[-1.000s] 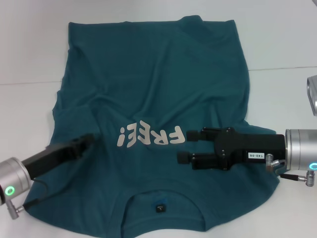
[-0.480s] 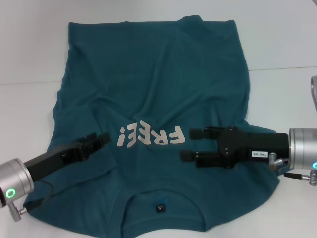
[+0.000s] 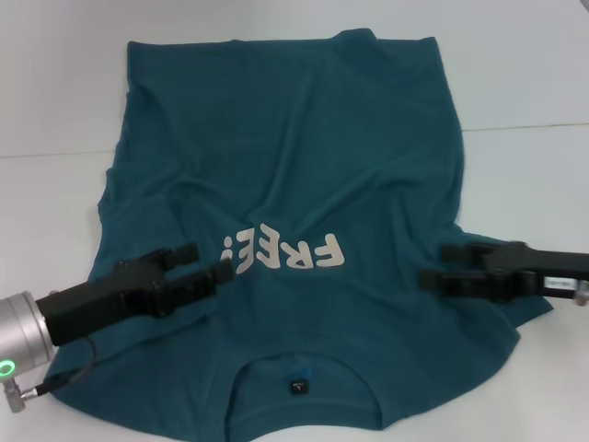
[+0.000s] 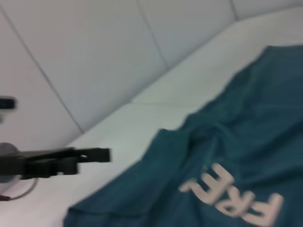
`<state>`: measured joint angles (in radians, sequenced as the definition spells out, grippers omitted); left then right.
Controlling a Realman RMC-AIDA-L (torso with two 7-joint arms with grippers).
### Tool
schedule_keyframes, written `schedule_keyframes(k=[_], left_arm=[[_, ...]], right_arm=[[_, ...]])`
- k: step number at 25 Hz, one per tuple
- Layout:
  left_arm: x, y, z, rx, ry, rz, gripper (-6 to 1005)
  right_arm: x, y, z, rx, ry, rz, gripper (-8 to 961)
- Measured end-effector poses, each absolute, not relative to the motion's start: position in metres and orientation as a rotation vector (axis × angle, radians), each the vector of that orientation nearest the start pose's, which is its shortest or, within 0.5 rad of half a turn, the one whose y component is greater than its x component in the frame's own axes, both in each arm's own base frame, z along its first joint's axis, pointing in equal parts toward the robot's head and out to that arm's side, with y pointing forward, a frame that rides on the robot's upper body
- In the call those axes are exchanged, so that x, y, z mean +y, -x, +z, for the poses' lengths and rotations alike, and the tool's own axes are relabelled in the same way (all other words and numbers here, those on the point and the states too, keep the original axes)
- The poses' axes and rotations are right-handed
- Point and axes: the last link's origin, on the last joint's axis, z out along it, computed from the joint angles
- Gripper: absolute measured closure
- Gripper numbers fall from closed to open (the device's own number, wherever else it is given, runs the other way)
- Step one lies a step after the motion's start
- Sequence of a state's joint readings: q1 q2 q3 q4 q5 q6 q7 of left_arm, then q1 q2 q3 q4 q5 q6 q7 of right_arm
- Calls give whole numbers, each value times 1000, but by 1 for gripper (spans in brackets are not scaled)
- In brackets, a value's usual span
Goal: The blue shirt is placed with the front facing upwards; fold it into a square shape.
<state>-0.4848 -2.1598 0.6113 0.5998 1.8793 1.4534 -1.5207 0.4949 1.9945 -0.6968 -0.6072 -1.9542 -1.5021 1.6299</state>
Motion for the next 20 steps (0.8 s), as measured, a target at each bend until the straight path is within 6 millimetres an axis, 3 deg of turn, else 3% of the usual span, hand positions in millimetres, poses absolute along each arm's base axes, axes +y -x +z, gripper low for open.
schedule_keyframes(k=[4,8,20], left_arm=[[320,261,-24,-842,2553,-906,157],[312,255,-30,-650,2644,-891,166],[314,258,-36,-640,2648,-833,171]], right_arm=[[327,-311,44,1127,2503,666,68],[322,-324,54,1239,2426,661,69],[337,-340,67,1509,2160,572,69]])
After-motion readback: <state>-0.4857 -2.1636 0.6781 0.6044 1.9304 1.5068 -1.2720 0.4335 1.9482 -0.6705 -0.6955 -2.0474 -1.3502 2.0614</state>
